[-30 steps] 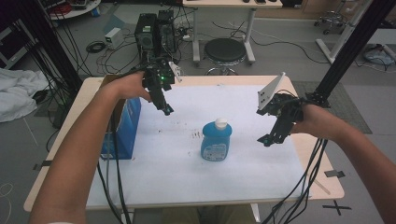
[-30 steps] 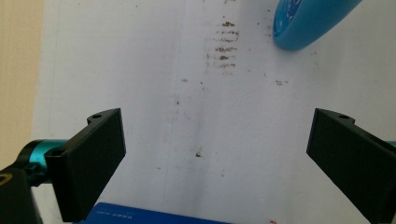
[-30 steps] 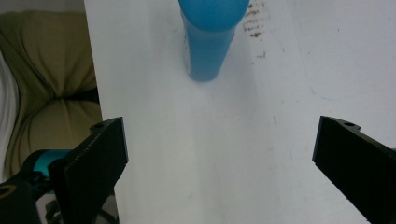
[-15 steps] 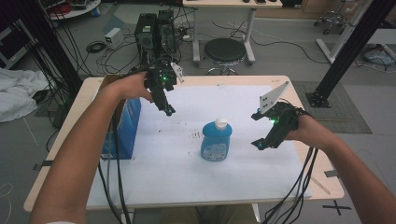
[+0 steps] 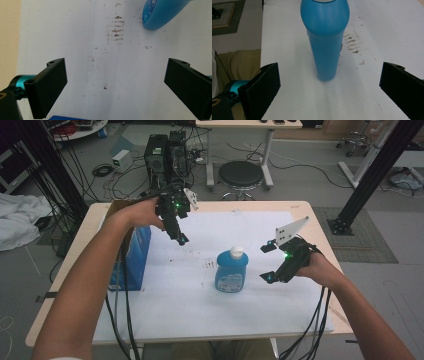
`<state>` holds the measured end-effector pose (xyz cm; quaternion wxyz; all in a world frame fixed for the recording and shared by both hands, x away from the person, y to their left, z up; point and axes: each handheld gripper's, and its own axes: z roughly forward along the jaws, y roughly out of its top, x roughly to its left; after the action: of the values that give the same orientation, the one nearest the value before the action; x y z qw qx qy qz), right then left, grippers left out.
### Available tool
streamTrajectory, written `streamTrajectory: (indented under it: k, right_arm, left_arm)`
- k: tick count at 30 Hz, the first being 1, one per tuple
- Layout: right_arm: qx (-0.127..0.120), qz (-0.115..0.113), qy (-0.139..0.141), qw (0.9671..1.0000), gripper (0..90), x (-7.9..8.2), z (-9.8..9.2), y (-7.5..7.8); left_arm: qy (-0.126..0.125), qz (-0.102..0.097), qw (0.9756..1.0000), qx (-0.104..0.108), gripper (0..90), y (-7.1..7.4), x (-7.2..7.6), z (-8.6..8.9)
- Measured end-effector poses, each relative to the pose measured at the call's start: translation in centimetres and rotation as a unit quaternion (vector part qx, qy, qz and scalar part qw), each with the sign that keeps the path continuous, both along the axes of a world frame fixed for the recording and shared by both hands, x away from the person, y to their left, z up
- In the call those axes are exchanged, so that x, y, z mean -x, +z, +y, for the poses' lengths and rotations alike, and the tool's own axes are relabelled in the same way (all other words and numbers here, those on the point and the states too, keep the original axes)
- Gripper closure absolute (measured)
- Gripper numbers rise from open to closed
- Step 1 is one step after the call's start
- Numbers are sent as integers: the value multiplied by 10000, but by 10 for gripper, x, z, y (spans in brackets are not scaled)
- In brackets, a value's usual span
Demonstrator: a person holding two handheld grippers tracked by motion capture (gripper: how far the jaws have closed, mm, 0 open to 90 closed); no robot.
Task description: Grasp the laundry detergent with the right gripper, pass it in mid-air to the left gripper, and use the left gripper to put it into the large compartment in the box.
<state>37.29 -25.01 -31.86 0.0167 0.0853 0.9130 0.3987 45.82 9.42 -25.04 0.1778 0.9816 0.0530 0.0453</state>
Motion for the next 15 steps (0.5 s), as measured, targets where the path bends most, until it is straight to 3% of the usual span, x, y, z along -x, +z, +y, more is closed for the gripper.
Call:
streamTrajectory:
  k: [15]
  right_arm:
    - [-272, 72, 37, 9996, 23, -2, 7, -20]
  left_arm:
    - [7, -29, 10000, -20, 46, 0, 3, 0]
